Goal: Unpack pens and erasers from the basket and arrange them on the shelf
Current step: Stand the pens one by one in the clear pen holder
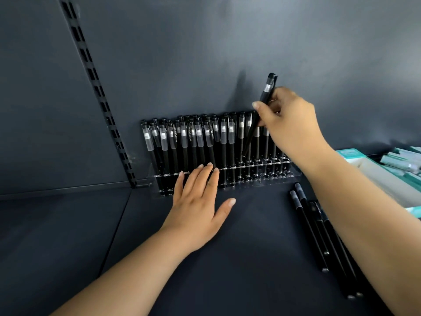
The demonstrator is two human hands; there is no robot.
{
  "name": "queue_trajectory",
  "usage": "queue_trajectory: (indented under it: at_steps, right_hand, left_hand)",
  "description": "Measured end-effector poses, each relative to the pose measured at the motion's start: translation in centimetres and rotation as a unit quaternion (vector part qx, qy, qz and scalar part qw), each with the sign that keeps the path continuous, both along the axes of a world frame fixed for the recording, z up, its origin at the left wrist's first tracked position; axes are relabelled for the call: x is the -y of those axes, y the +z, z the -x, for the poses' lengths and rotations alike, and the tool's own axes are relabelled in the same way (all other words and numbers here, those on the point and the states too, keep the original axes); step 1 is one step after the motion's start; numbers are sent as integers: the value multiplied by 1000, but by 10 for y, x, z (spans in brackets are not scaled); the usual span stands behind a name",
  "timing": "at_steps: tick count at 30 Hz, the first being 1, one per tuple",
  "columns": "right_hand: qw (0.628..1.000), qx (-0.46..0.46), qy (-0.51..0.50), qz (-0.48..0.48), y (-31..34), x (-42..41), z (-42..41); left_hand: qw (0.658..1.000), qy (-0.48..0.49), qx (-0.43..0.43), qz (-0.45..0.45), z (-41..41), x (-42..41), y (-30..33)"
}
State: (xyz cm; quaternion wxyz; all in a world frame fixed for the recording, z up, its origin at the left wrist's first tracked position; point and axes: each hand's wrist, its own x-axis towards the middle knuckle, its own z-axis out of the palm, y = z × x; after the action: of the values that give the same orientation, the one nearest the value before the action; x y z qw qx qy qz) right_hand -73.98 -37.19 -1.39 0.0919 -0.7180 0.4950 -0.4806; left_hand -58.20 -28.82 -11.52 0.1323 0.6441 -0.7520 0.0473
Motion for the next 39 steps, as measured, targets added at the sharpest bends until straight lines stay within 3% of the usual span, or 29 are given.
queue_trajectory:
  at_steps: [10,14,19,26,28,30,32,36,39]
  right_hand:
    - [978,-122,72,-154,-24,8,-8]
    - [977,-115,78,-161,-22,10,-2]
    - [960,-190,82,-187,-24,12,-1]
    - [978,-134,53,-153,27,2,62]
    - [978,-133,52,-152,24,-7,87]
    - [971,-154,47,-175,4,-23,109]
    - [964,-166,56,-200,-25,-38,126]
    - [967,-149,93,-183,-64,-55,141]
    - [971,-152,118,-145,-70,-58,149]
  left_hand:
    - [999,23,45,-17,-1,2,-6]
    - [998,16,54,-17,-1,3,-7]
    - [998,30,40,-32,0,2,-4]
    - [994,-44,-23,96,28,-13,5]
    - [993,-41,-109,2,49,-18,8]
    - [966,0,-225,-124,77,-16,13]
    - [945,37,-278,-170,102,-9,14]
    - [965,113,-146,-185,138,1,13]
    - [956,158,-102,-227,151,6,14]
